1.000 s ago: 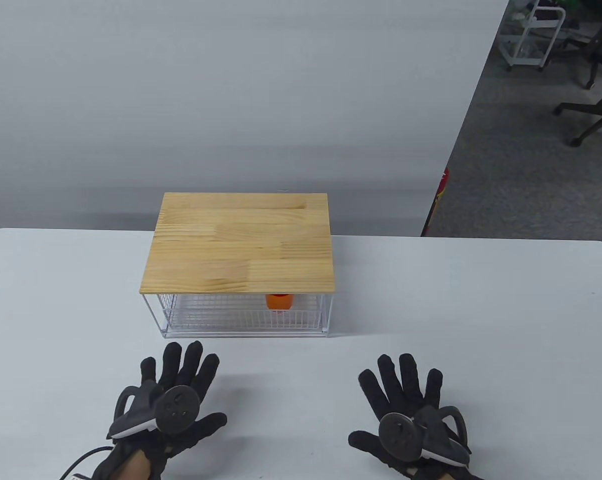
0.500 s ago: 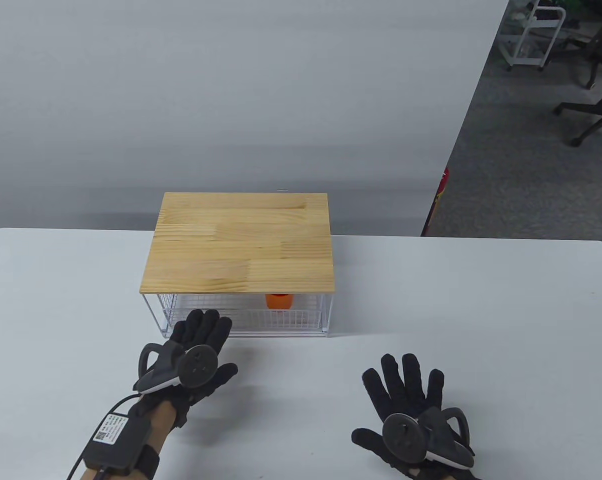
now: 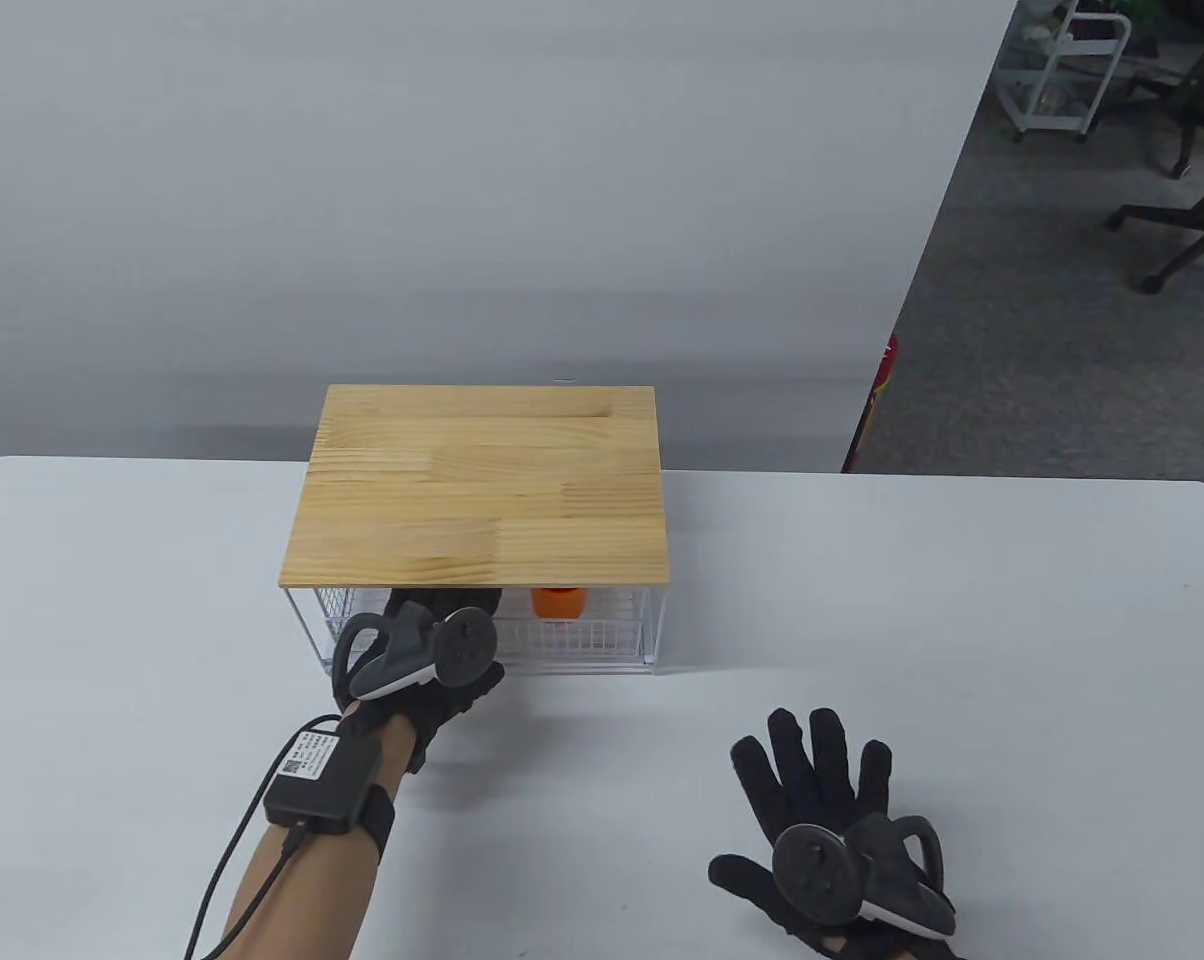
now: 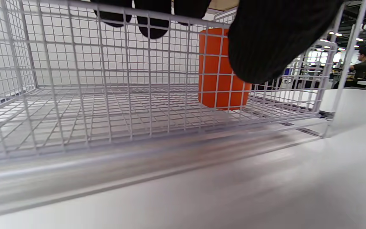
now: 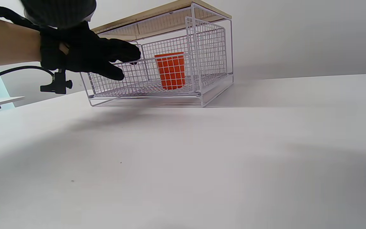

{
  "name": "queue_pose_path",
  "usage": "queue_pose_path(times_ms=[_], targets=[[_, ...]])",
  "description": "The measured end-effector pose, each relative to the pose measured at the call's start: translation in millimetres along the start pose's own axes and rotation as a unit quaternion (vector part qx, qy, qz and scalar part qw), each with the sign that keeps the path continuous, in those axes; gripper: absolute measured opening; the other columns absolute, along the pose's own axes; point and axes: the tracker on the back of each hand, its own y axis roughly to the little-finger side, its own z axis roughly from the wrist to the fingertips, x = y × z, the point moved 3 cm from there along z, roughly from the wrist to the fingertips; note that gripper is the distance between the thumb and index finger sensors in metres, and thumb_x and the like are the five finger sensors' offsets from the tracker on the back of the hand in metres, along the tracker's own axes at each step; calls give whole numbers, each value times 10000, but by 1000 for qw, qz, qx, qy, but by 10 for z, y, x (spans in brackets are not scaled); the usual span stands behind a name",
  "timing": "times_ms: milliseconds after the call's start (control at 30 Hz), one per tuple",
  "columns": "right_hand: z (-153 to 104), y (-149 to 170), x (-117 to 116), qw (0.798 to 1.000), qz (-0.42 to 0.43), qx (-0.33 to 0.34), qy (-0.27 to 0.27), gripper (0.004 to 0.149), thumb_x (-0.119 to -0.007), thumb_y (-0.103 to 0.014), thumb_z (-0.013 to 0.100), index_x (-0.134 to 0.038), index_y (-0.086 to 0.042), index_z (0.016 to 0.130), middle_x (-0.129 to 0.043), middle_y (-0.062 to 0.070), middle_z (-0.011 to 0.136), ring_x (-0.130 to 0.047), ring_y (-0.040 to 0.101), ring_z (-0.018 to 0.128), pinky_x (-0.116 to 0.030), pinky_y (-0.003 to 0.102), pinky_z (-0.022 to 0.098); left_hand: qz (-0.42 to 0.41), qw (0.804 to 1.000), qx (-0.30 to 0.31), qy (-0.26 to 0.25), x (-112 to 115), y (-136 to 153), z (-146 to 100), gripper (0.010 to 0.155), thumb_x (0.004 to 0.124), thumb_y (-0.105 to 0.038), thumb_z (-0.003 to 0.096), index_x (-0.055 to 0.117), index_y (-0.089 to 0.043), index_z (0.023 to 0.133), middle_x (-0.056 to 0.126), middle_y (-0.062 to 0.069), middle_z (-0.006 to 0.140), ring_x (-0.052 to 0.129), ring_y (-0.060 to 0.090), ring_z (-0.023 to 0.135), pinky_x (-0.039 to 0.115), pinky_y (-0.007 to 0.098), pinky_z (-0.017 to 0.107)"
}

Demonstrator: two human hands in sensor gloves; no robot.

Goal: Take the cup out of the mesh sliding drawer

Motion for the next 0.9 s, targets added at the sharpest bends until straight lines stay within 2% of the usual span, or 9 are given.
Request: queue_pose_path(times_ms=[200,333,433,567,900], targets=[[-3,22,7,1000,3,-5,-3,934,-579,-702,488,-181,-157,1133,-88,292,1191,0,597,994,-118,866,602,27,999,-26,-3,-12,12,166,695,899,-396,541,558,-177,1106,663,124,1152,679,544,1068,527,763,737],[-5,34,11,1000,2,-8,-6,932,-580,-700,491,-181,-154,1133,-87,294,1189,0,598,993,-119,866,601,43,999,-25,-8,21,-2,215,446,915,-312,557,764,-254,973,881,13,1012,925,434,946,721,704,680],[-7,42,15,1000,5,-11,-7,930,-583,-697,492,-184,-154,1133,-87,294,1189,-2,598,993,-119,865,602,47,998,-24,-16,42,-11,236,338,908,-268,566,822,-284,893,955,-27,917,1019,373,838,814,666,623],[-7,48,12,1000,3,-15,-11,929,-584,-695,492,-183,-153,1132,-86,295,1188,-2,599,993,-120,865,603,41,999,-22,-9,60,-10,246,322,887,-250,575,819,-273,889,955,-23,906,1038,342,766,866,631,569],[-10,36,24,1000,1,-17,-7,926,-587,-688,494,-190,-148,1131,-91,295,1186,-6,597,993,-123,864,602,58,998,-2,-16,59,-68,185,316,880,-249,573,816,-268,882,960,-26,894,1065,328,737,915,591,522]])
